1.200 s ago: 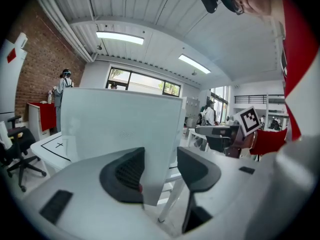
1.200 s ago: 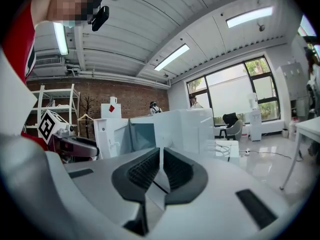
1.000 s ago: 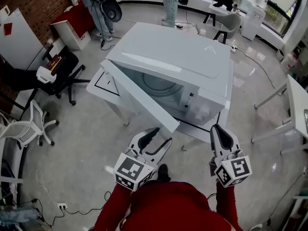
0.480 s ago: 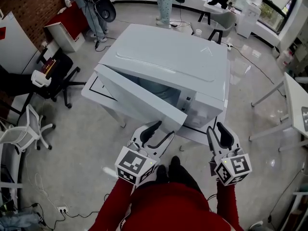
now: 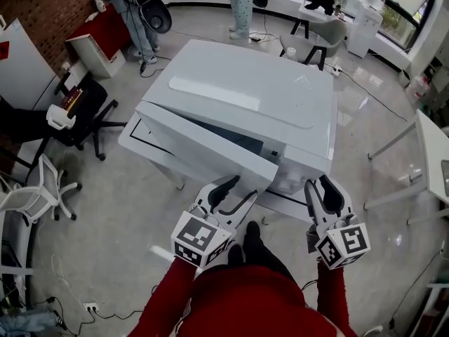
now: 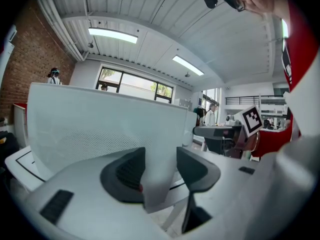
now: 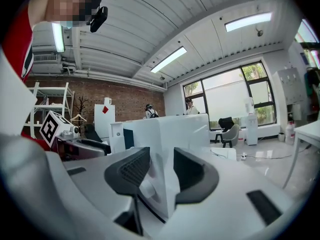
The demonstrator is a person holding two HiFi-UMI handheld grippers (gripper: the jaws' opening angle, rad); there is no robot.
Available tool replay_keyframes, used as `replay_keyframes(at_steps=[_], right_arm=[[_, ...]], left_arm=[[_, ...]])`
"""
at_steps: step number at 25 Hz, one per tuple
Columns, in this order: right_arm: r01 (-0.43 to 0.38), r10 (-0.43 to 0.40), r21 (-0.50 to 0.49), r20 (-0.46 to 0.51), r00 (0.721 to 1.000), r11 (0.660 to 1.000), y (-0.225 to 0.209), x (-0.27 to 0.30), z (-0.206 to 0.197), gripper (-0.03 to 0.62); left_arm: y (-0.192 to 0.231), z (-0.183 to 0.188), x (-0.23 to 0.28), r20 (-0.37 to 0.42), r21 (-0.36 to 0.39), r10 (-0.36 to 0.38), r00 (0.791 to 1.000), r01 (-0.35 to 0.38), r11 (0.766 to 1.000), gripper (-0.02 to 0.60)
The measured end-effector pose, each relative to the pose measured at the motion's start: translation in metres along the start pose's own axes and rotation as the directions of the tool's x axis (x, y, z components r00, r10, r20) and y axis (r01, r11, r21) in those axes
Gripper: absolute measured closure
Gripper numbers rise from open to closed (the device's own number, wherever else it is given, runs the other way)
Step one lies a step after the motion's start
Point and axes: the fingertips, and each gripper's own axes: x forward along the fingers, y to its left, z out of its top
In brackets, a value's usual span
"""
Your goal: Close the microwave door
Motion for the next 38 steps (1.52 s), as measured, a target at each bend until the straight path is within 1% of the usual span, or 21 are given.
replay_keyframes(at_steps=[3,5,9,10,12,13,21,29,38], right_arm=[[-0.014,0.014,0.005,0.013,1.0,1.0,-0.001,0.003,0.004,0.45],[-0.024,0.024,0.006,0.019,1.0,1.0,0.0,0.004,0.006,0.45],[-0.04,0.04,-0.003,0.028,0.999,0.999,0.002,0.003,0.01,0.45],[-0.045,0.045,-0.006,0.026,0.999,0.999,0.002,0.003,0.01,0.45],[-0.057,0.057,-0.006,0.025,0.998,0.998,0.003,0.003,0.011,0.45],[-0.063,0.063,-0.004,0.026,0.998,0.998,0.003,0.002,0.012,0.45],[-0.092,0.092,-0.002,0.042,0.995,0.996,0.003,0.0,0.013,0.45],[-0.099,0.099,-0.017,0.034,0.994,0.995,0.004,0.001,0.015,0.451],[-0.1,0.101,-0.028,0.03,0.994,0.995,0.003,-0.001,0.015,0.451]], left_arm=[[0.005,0.002,0.006,0.001,-0.004,0.012,1.0,-0.012,1.0,0.387],[0.009,0.003,0.01,-0.006,-0.002,0.033,0.999,-0.033,0.999,0.41],[0.016,0.007,0.019,-0.006,-0.012,0.075,0.997,-0.075,0.997,0.43],[0.02,0.008,0.02,-0.002,-0.022,0.096,0.995,-0.096,0.995,0.449],[0.028,0.009,0.018,0.004,-0.051,0.135,0.991,-0.135,0.99,0.534],[0.03,0.01,0.017,0.006,-0.062,0.146,0.989,-0.146,0.987,0.546],[0.029,0.01,0.016,0.018,-0.054,0.218,0.976,-0.217,0.975,0.546],[0.033,0.014,0.022,0.019,-0.066,0.243,0.97,-0.242,0.968,0.546],[0.033,0.015,0.026,0.012,-0.069,0.244,0.97,-0.242,0.968,0.549]])
